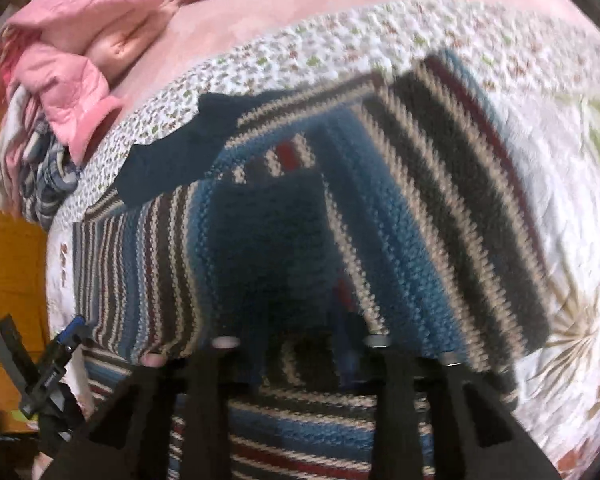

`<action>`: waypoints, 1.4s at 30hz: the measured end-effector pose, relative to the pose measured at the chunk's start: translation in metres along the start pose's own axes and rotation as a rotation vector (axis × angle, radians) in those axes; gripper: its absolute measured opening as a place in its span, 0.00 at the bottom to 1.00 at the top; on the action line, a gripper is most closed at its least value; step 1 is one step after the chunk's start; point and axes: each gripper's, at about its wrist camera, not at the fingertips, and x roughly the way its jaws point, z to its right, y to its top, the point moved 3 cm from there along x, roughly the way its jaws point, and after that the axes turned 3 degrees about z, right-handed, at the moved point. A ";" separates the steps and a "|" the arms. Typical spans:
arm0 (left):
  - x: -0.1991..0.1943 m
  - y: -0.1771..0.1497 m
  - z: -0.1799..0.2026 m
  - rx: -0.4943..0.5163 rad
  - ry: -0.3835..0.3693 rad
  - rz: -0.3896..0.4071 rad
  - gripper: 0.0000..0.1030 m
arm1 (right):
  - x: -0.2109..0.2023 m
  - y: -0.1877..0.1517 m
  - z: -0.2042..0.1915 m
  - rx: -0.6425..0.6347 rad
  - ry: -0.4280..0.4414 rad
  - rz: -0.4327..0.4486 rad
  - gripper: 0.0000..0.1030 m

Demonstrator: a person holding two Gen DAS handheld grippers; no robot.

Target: Fold small clothes

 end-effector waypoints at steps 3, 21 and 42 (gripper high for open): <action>0.004 -0.002 -0.002 -0.001 -0.002 -0.020 0.55 | -0.005 0.001 0.005 -0.011 0.013 0.007 0.10; -0.047 -0.014 0.013 0.087 0.087 -0.080 0.57 | -0.050 -0.033 -0.015 -0.091 -0.016 0.033 0.35; -0.161 -0.207 0.002 -0.109 0.128 -0.308 0.66 | -0.134 -0.255 0.065 -0.012 0.002 -0.074 0.54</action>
